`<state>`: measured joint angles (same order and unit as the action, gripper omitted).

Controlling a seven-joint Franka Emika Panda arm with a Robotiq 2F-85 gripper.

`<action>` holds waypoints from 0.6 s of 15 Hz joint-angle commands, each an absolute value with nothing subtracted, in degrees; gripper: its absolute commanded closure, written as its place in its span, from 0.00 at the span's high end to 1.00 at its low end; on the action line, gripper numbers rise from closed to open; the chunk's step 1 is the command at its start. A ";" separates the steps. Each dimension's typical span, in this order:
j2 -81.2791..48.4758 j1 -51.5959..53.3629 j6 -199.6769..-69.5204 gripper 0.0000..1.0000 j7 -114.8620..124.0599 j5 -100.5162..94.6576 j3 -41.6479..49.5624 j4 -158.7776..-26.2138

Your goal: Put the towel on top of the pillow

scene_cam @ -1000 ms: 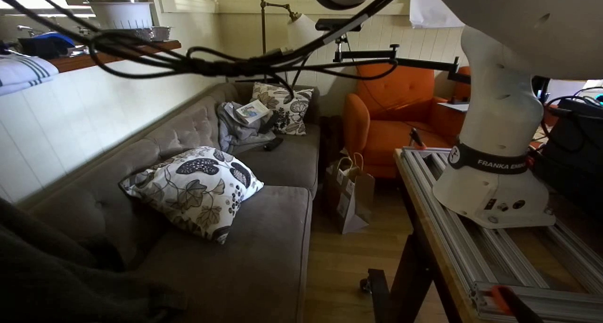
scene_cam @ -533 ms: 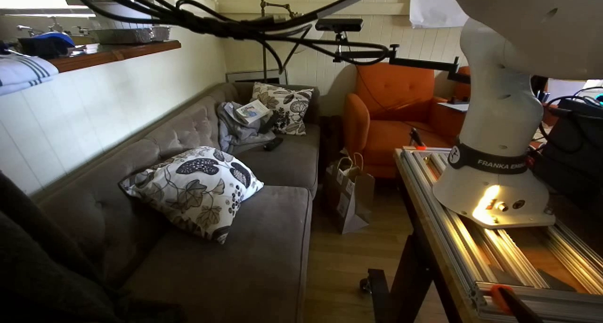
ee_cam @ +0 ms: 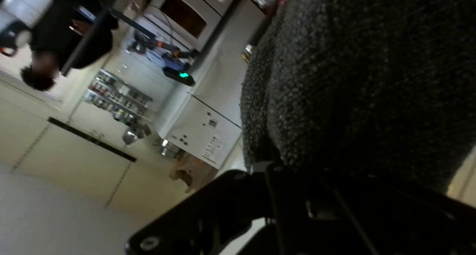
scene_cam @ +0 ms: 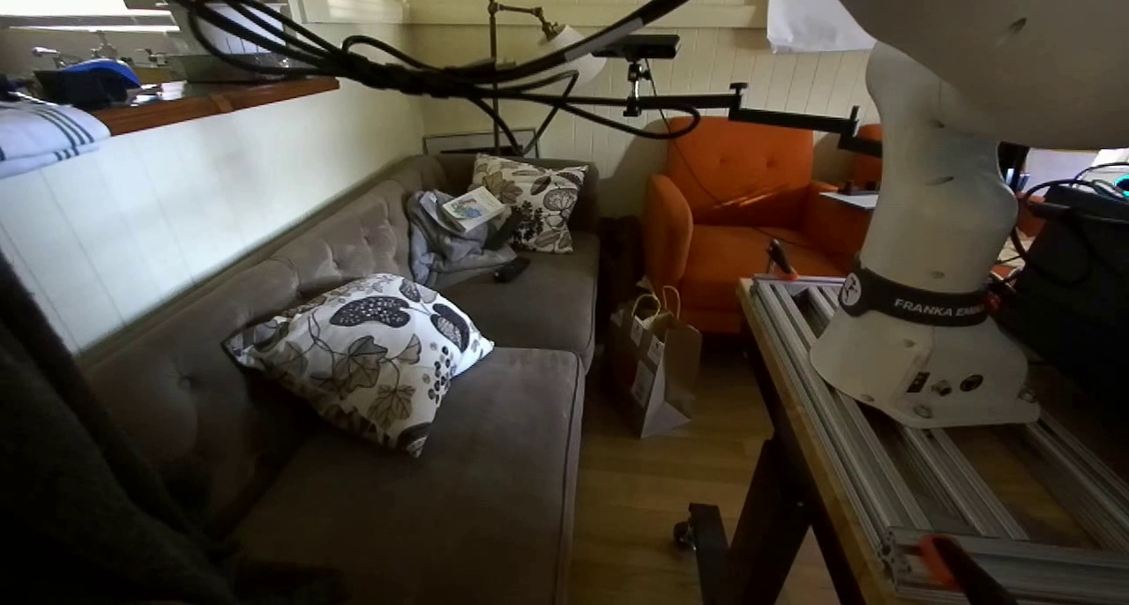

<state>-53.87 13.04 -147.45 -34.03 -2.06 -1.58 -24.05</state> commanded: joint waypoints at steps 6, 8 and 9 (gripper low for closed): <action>-53.82 2.94 -146.93 0.03 -15.62 -13.74 12.96 -25.29; -53.91 2.26 -146.78 0.12 -17.64 -13.01 10.75 -26.31; -54.26 2.10 -146.28 0.12 -15.45 -14.26 12.41 -26.15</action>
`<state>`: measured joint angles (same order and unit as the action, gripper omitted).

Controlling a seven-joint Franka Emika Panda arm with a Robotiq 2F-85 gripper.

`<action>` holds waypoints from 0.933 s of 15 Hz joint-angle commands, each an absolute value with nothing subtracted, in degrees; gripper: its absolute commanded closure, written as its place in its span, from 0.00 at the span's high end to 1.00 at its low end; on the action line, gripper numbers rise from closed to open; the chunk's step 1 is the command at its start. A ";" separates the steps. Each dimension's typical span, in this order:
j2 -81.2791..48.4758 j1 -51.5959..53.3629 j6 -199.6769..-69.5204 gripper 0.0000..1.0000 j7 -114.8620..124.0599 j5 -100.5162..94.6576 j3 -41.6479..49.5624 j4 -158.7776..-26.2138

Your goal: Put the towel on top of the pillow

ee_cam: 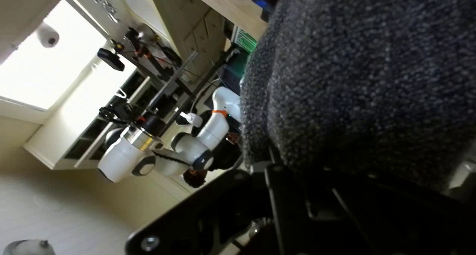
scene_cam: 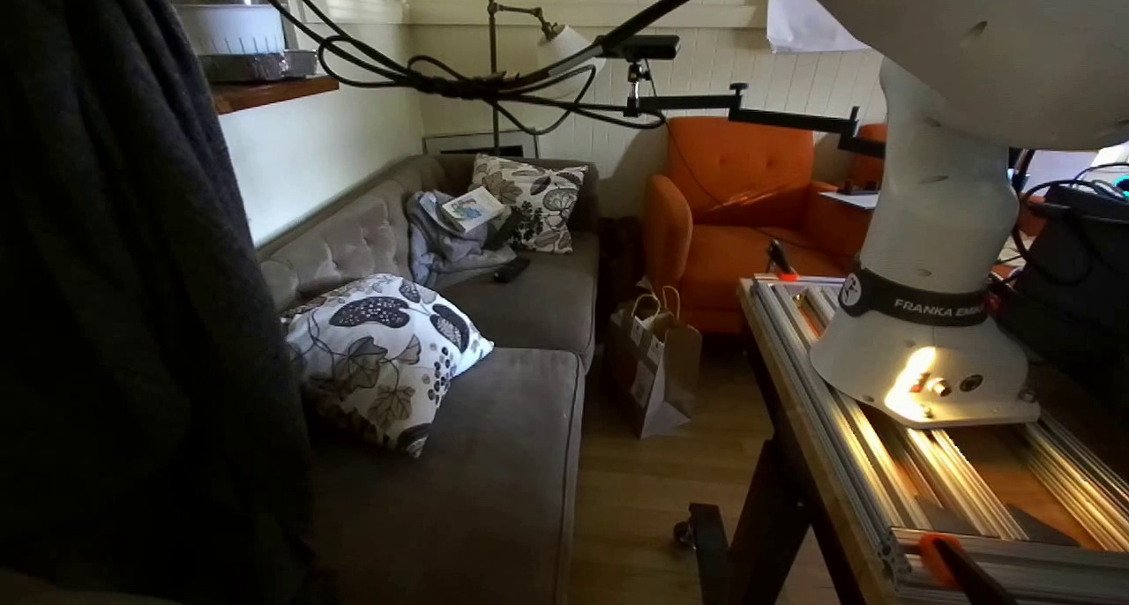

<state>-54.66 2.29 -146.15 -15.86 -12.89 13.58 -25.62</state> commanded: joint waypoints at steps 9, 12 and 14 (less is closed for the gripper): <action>-55.59 0.04 -138.45 0.03 -10.39 -17.84 17.68 -25.44; -58.16 -4.66 -131.59 0.03 -10.32 -18.75 19.13 -23.48; -59.36 -7.40 -127.72 0.03 -9.62 -19.59 20.34 -23.77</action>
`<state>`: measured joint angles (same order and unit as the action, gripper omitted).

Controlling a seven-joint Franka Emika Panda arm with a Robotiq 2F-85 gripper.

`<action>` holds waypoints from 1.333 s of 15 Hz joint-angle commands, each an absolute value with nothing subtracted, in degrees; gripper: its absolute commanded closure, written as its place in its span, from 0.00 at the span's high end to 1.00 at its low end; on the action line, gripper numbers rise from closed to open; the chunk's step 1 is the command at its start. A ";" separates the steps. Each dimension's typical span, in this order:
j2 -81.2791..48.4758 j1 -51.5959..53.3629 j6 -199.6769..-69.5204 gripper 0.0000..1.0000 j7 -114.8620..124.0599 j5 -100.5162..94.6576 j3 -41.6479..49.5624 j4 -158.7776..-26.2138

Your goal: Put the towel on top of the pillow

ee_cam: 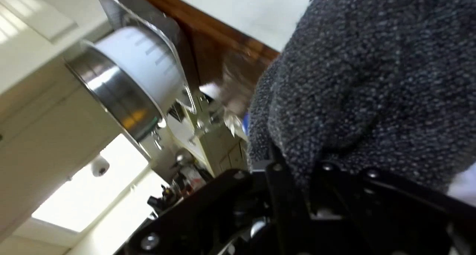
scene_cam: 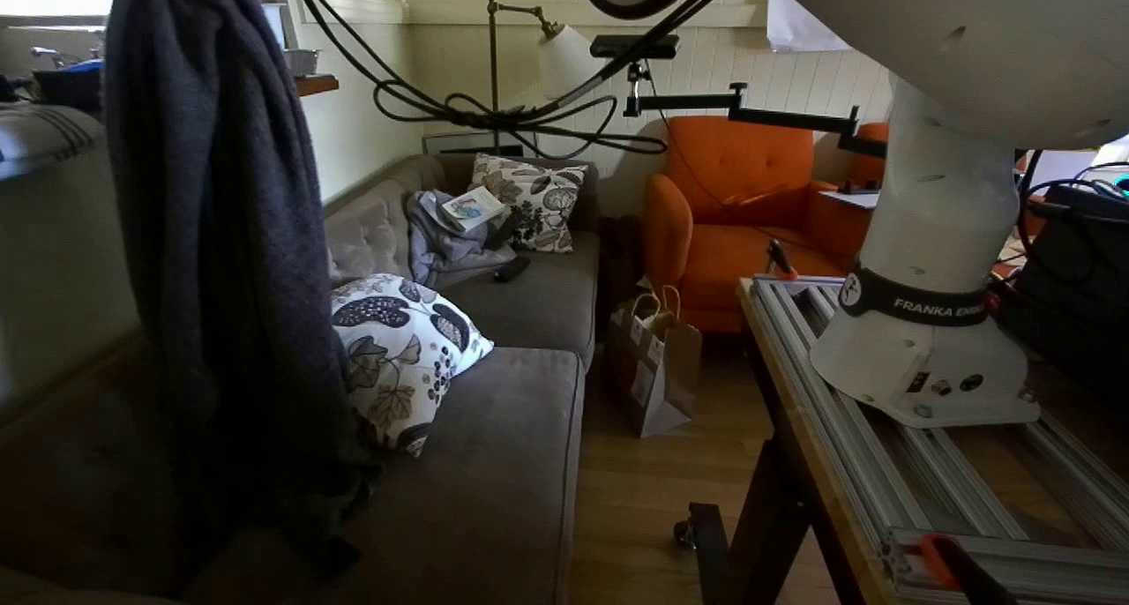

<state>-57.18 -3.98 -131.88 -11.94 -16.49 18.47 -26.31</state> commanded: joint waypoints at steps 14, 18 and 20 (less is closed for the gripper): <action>-73.59 -16.64 -102.93 0.03 -5.94 -27.11 26.55 -23.92; -77.15 -17.36 -100.25 0.38 -6.79 -28.68 27.12 -23.70; -77.37 -17.25 -104.26 0.51 -7.48 -28.04 25.59 -22.78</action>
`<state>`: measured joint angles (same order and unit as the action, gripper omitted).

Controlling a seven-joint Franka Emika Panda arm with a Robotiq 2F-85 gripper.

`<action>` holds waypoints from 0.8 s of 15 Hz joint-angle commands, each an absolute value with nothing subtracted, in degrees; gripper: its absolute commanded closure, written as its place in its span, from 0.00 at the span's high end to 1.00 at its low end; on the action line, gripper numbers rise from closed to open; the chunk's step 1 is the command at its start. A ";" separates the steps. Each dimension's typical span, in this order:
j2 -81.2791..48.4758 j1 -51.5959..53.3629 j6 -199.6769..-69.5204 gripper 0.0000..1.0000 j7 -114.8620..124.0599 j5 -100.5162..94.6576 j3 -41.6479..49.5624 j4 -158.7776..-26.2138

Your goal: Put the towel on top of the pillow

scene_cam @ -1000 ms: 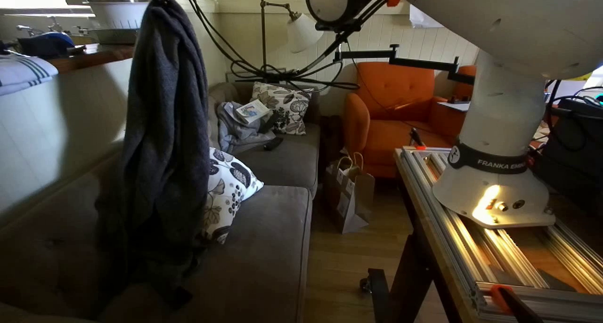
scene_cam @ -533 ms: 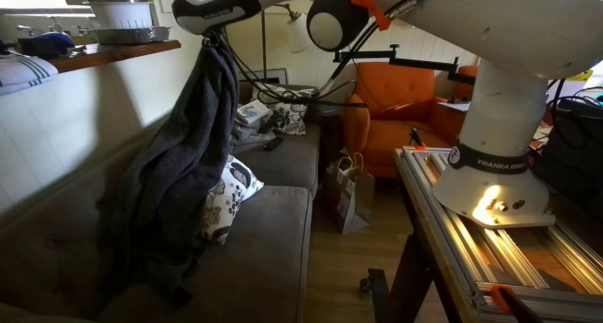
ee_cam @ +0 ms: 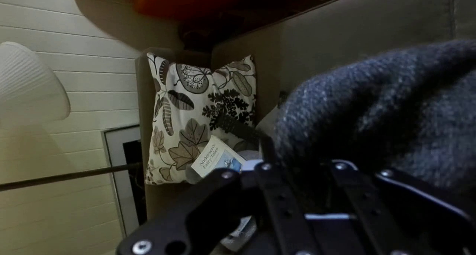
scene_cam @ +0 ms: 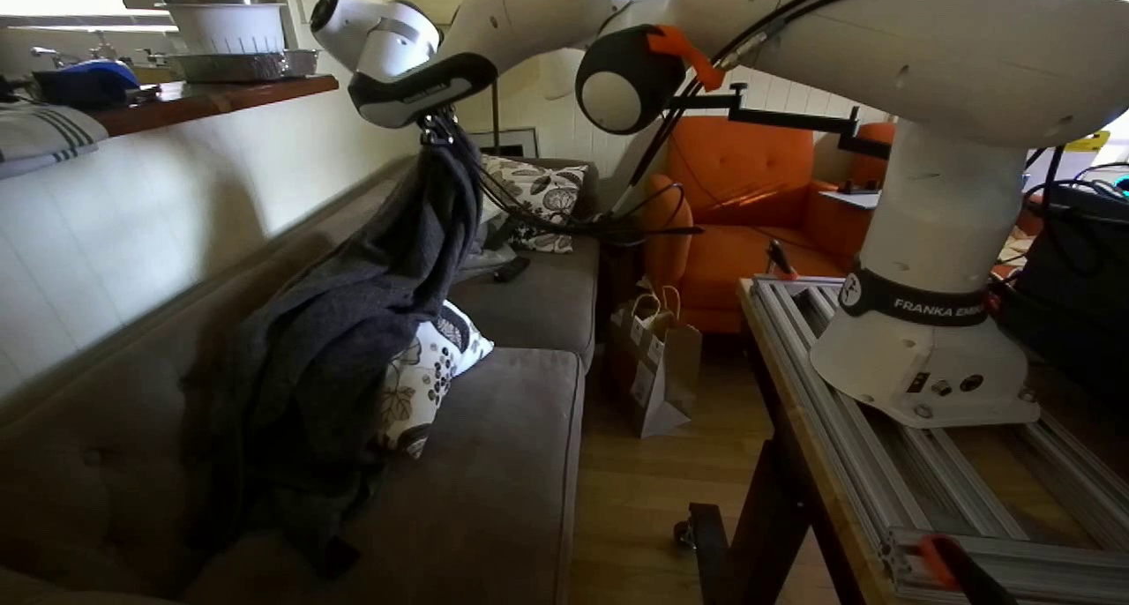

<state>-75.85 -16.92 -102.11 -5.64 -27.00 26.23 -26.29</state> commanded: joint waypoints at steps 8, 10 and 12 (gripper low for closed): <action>-65.21 -10.66 -111.81 1.00 -19.95 -21.81 17.23 -24.81; -61.36 -10.01 -109.79 1.00 -24.07 -19.07 13.78 -25.28; -57.19 -9.51 -104.30 1.00 -26.07 -16.01 10.80 -26.06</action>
<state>-63.36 -9.81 -110.32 -21.62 -20.34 15.01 -23.57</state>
